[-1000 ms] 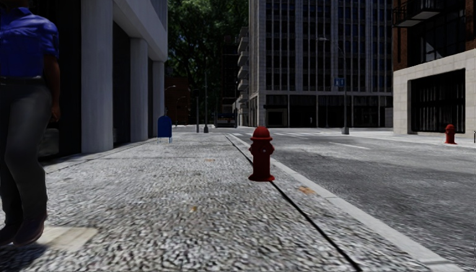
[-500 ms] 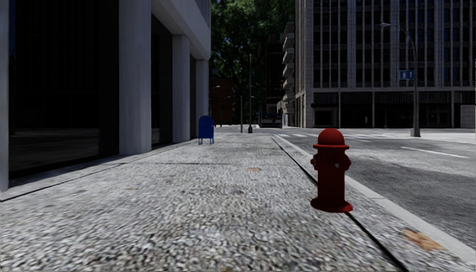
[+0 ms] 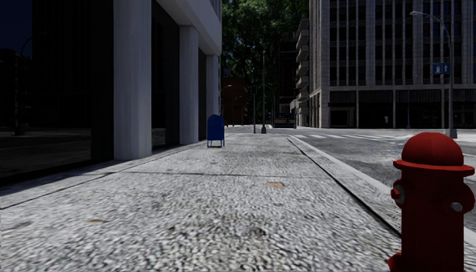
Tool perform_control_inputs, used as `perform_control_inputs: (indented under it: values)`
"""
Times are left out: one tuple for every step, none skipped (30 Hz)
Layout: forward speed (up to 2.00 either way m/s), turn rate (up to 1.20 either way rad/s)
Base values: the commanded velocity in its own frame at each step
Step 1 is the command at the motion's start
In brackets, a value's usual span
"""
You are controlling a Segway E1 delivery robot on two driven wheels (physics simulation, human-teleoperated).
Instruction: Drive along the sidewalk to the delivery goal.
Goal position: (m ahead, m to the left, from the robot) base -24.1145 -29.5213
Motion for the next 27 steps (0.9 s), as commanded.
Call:
perform_control_inputs:
  values:
    - [2.00,0.00]
    - [2.00,0.00]
    - [2.00,0.00]
    - [2.00,0.00]
    - [2.00,0.00]
    - [2.00,0.00]
    - [2.00,0.00]
    - [2.00,-0.07]
    - [2.00,-0.17]
    - [2.00,-0.17]
    - [2.00,-0.27]
    - [2.00,-0.32]
    - [2.00,-0.33]
    - [2.00,-0.33]
    - [2.00,-0.33]
    - [2.00,-0.33]
    - [2.00,-0.33]
    - [2.00,-0.33]
    - [2.00,-0.33]
    - [2.00,-0.33]
    - [2.00,-0.33]
    - [2.00,-0.33]
    - [2.00,-0.33]
    - [2.00,-0.33]
    - [2.00,-0.33]
    - [2.00,-0.33]
    - [2.00,-0.33]
